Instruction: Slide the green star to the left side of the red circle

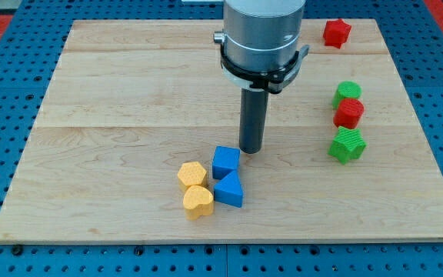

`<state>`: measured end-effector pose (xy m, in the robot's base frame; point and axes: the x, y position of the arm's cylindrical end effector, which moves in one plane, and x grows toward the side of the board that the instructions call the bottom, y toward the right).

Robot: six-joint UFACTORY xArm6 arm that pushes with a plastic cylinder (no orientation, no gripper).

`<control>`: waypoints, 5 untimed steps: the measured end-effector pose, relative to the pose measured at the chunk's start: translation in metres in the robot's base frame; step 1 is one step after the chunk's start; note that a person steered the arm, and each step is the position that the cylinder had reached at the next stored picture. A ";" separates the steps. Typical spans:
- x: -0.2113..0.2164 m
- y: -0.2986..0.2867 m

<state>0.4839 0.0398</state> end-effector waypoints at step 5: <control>0.026 0.016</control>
<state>0.5102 0.0557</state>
